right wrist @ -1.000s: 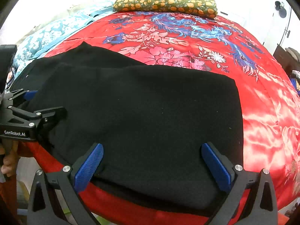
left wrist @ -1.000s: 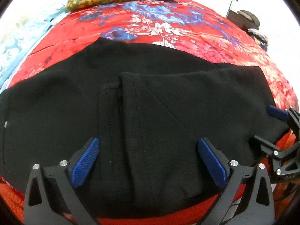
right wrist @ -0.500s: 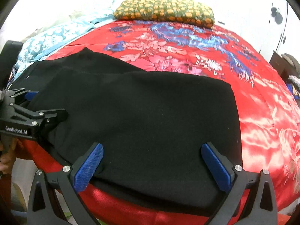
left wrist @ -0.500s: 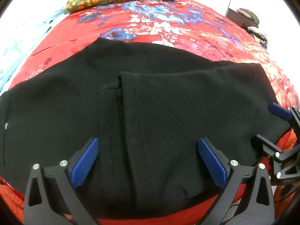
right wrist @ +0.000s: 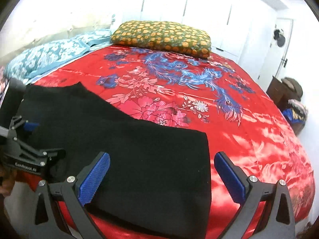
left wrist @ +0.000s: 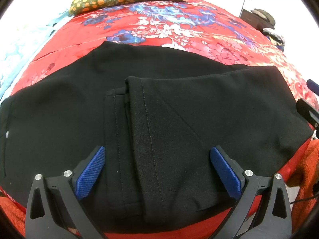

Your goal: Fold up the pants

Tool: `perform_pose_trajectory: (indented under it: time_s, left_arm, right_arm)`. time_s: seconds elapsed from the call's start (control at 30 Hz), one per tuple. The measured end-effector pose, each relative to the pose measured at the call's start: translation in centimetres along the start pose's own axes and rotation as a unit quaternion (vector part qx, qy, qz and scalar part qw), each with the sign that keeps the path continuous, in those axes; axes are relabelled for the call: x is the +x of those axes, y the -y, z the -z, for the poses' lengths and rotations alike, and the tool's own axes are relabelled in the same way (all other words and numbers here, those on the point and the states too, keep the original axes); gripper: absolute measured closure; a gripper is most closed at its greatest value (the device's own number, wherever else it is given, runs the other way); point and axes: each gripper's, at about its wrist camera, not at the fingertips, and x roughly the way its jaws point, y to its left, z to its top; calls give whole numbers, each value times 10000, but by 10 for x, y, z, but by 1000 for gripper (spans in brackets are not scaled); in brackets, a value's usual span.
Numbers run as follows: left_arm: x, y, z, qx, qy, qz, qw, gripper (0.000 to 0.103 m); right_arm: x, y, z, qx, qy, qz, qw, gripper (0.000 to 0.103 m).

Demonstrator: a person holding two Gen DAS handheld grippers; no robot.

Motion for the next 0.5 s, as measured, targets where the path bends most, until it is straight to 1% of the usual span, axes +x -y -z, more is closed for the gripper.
perform_pose_trajectory:
  time_s: [0.17, 0.23, 0.33, 0.5]
  left_arm:
    - [0, 0, 0, 5, 14, -2, 10000, 0]
    - [0, 0, 0, 0, 18, 3, 10000, 0]
    - [0, -1, -1, -24, -8, 21, 10000, 0]
    - [0, -3, -5, -148, -101, 59, 9998, 0]
  right_arm:
    - [12, -3, 11, -21, -198, -129, 9997, 0]
    - [21, -4, 18, -22, -362, -159, 9992, 0]
    - [38, -4, 31, 42, -750, -289, 9968, 0]
    - [43, 2, 33, 220, -868, -457, 9949, 0]
